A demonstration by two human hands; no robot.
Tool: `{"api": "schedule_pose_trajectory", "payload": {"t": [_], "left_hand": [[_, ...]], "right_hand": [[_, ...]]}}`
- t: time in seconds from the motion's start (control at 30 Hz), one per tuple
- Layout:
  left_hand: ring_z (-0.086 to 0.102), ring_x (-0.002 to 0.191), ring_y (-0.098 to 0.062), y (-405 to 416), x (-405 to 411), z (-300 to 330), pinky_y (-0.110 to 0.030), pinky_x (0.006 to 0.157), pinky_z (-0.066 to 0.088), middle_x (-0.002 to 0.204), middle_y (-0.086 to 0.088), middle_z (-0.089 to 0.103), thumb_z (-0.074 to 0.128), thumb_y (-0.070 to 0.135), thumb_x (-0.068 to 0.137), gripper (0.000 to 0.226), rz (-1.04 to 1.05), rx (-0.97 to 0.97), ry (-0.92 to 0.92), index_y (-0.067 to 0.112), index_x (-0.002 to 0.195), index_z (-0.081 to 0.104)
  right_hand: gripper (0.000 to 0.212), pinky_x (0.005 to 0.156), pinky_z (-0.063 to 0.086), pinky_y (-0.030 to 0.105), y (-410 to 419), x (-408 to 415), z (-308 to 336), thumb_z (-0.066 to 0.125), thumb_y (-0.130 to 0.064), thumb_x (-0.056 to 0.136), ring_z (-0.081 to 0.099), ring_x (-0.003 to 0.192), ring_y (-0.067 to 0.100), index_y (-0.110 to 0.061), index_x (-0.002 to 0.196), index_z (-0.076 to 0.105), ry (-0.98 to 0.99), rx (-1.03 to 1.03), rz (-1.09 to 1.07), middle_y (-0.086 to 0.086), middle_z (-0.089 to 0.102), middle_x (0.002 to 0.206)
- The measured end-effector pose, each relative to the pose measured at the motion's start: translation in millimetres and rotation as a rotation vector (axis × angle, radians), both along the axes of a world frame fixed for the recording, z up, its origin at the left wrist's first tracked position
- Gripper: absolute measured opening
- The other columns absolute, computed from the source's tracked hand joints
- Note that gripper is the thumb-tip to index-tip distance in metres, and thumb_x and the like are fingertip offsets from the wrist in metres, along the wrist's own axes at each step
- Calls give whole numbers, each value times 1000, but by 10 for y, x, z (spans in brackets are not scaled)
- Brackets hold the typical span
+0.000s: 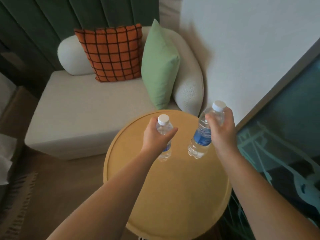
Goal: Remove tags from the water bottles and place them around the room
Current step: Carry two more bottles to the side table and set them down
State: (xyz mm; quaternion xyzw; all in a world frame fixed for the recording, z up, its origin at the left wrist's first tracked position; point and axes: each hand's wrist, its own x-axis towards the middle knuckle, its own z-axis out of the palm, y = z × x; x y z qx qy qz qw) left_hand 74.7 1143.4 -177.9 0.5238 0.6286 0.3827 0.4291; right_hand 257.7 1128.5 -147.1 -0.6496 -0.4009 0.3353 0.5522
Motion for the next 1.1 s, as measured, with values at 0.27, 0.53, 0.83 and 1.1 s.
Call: {"api": "schedule_pose_trajectory", "payload": {"t": [0.27,0.53,0.83,1.1], "left_hand": [[55,92,0,701,257,-564,-23,73,43,99,13,56,72,42,81,39,-173,-26,-28,28,108,47],[55,96,0,874,221,-604,-21,76,43,104,13,56,68,41,85,40,-309,-19,-13,33,114,42],[47,125,-13,858,-36,-405,-37,102,40,141,9,44,62,27,92,67,-450,-223,-152,36,149,27],[56,120,-19,850,-3,-461,-49,101,47,128,2,60,67,35,87,53,-362,-218,-79,33,135,45]], "right_hand": [[47,90,49,30,507,151,-759,63,-43,79,56,112,17,-26,122,51,-57,-43,-47,4,54,124],[56,88,37,22,616,174,-946,77,-31,77,48,109,20,-15,121,45,-267,-64,39,6,42,118],[66,101,35,21,499,394,-775,75,-20,81,42,127,11,-27,135,38,-174,-179,238,-1,42,139],[43,70,45,7,555,468,-659,78,-30,77,58,80,-9,-26,111,53,-304,-258,318,-11,61,102]]}}
